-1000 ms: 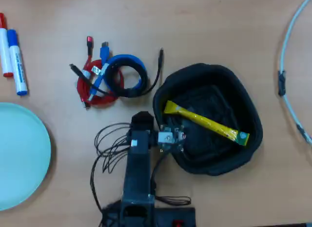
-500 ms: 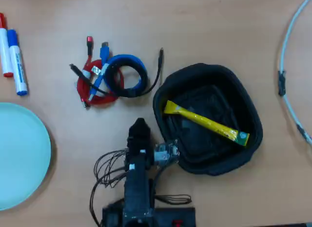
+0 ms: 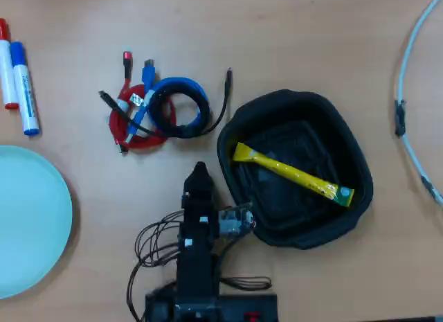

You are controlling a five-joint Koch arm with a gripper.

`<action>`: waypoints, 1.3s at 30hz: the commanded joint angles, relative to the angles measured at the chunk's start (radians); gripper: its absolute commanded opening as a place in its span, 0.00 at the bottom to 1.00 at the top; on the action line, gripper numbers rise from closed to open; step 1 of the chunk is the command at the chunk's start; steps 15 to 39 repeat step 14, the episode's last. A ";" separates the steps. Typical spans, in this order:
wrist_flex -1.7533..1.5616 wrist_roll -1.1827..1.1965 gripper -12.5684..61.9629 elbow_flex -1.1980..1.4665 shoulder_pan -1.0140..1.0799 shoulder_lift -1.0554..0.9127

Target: Pick up the yellow instant coffee stick, then put it in the black bowl

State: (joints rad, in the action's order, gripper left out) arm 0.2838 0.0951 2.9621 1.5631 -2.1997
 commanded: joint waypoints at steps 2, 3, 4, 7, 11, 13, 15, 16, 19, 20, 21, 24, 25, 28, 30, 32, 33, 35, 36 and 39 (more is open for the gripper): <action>0.040 0.005 0.64 0.069 0.006 -0.021; 0.040 0.002 0.64 0.074 0.006 -0.025; 0.040 0.005 0.64 0.077 0.006 -0.029; 0.040 0.006 0.64 0.077 0.006 -0.029; 0.040 0.005 0.64 0.077 0.006 -0.029; 0.040 0.005 0.64 0.077 0.006 -0.029; 0.040 0.006 0.64 0.077 0.006 -0.029; 0.040 0.006 0.64 0.077 0.006 -0.029; 0.040 0.006 0.64 0.077 0.006 -0.029; 0.040 0.006 0.64 0.077 0.006 -0.029; 0.040 0.006 0.64 0.077 0.006 -0.029; 0.040 0.006 0.64 0.077 0.006 -0.029; 0.040 0.006 0.64 0.077 0.006 -0.029; 0.040 0.006 0.64 0.077 0.006 -0.029; 0.040 0.006 0.64 0.077 0.006 -0.029; 0.040 0.006 0.64 0.077 0.006 -0.029; 0.040 0.006 0.64 0.077 0.006 -0.029; 0.040 0.006 0.64 0.077 0.006 -0.029; 0.040 0.006 0.64 0.077 0.006 -0.029; 0.040 0.006 0.64 0.077 0.006 -0.029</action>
